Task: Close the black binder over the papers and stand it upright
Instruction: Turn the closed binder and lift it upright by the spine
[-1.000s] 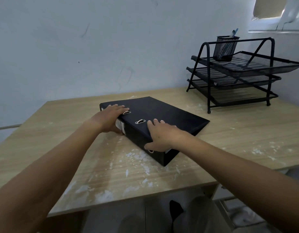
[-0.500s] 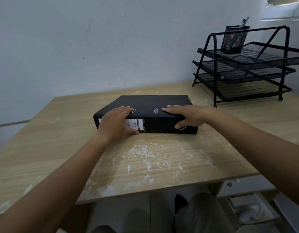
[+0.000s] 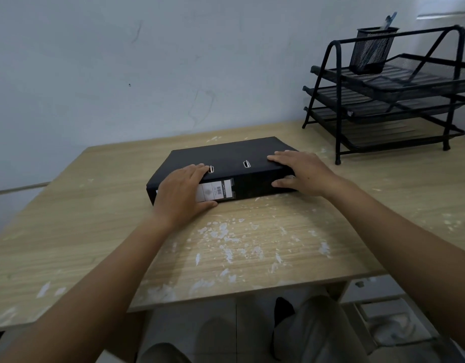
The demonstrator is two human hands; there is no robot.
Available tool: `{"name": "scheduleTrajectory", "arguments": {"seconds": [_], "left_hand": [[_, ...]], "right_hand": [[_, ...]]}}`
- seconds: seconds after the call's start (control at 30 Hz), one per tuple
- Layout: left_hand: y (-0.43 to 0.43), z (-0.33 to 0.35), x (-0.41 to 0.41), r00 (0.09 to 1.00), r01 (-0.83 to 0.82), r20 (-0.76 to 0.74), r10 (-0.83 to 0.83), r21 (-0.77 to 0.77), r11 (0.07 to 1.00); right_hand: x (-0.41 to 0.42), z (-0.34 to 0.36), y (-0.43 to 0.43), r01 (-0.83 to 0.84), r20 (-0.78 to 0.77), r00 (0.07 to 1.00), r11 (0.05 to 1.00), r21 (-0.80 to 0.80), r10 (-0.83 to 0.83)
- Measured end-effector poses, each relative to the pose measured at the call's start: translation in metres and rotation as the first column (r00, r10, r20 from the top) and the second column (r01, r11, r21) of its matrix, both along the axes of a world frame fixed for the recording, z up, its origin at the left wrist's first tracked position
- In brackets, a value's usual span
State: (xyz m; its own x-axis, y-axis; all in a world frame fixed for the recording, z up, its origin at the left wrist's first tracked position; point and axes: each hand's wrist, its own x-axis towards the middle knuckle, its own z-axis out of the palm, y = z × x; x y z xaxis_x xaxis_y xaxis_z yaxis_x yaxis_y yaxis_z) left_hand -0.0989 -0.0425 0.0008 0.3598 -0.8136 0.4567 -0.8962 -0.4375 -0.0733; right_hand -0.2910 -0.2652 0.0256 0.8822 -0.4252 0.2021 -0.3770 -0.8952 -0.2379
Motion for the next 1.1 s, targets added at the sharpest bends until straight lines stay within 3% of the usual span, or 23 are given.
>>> {"name": "scheduleTrajectory", "arguments": {"seconds": [0.27, 0.43, 0.53, 0.9, 1.1], "left_hand": [[0.001, 0.002, -0.001, 1.000, -0.008, 0.013, 0.008, 0.012, 1.000], [-0.001, 0.004, -0.004, 1.000, -0.019, 0.006, 0.019, 0.028, 0.999], [-0.004, 0.008, -0.008, 1.000, -0.005, -0.014, 0.006, 0.031, 1.000], [-0.023, 0.005, -0.020, 1.000, 0.000, 0.014, -0.001, 0.056, 0.998], [-0.020, 0.006, -0.017, 1.000, 0.000, 0.005, 0.000, 0.023, 1.000]], "right_hand": [[-0.007, -0.015, 0.015, 0.133, 0.284, 0.934, 0.950, 0.282, -0.215], [-0.011, -0.020, 0.017, 0.156, 0.384, 0.807, 0.790, 0.593, -0.448], [-0.015, -0.029, 0.019, 0.083, 0.408, 0.773, 0.715, 0.694, -0.486], [-0.007, -0.039, 0.012, -0.054, 0.459, 0.698, 0.599, 0.799, -0.550], [-0.004, -0.027, 0.014, -0.052, 0.482, 0.696, 0.631, 0.774, -0.533]]}}
